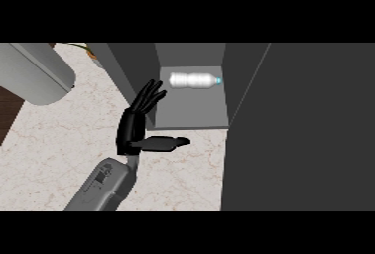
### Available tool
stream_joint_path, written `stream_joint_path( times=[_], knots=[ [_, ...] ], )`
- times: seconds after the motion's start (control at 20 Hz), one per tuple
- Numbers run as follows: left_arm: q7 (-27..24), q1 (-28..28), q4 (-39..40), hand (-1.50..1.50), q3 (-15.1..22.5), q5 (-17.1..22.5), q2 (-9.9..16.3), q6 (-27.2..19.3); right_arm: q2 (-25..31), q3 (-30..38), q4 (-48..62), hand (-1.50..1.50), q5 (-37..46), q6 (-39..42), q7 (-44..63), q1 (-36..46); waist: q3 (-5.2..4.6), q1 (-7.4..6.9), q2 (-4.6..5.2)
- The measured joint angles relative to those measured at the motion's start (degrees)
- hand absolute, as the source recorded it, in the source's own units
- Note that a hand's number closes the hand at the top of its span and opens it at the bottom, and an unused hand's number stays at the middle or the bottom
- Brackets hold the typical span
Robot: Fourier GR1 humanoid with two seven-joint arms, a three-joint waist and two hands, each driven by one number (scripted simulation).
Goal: Pick up the bottled water, place it into the cabinet and close the cabinet
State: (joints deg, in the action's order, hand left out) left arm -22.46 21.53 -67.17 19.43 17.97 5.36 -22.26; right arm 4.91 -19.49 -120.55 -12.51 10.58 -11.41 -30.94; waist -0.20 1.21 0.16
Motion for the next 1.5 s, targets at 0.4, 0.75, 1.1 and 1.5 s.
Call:
stream_joint_path(
  times=[0.4, 0.75, 1.1, 1.5],
  knots=[
    [2.8, -1.1, -6.1, -1.50, -0.7, 2.8, 0.4, 5.1, -0.2, -2.3, -2.0, -1.50, 1.6, -1.6, 0.2, -2.5, -0.02, -0.78, 0.08],
    [6.3, -8.9, -23.1, -1.50, -0.1, 2.5, 1.9, 4.2, 0.4, -2.7, -3.3, -1.50, 1.1, -2.4, 1.0, -2.8, 0.17, -1.31, -0.29],
    [10.1, -19.1, -38.4, -1.50, 4.2, 1.2, 2.5, 3.8, 1.6, -3.6, -4.1, -1.50, 2.6, -3.1, 0.6, -3.0, 0.20, -1.36, -0.34],
    [9.8, -29.8, -49.7, -1.50, 7.0, 1.6, 5.6, 6.1, 7.4, -7.2, -5.1, 1.50, 7.3, 0.8, 2.1, -3.4, 0.20, -1.52, -0.35]
  ],
)
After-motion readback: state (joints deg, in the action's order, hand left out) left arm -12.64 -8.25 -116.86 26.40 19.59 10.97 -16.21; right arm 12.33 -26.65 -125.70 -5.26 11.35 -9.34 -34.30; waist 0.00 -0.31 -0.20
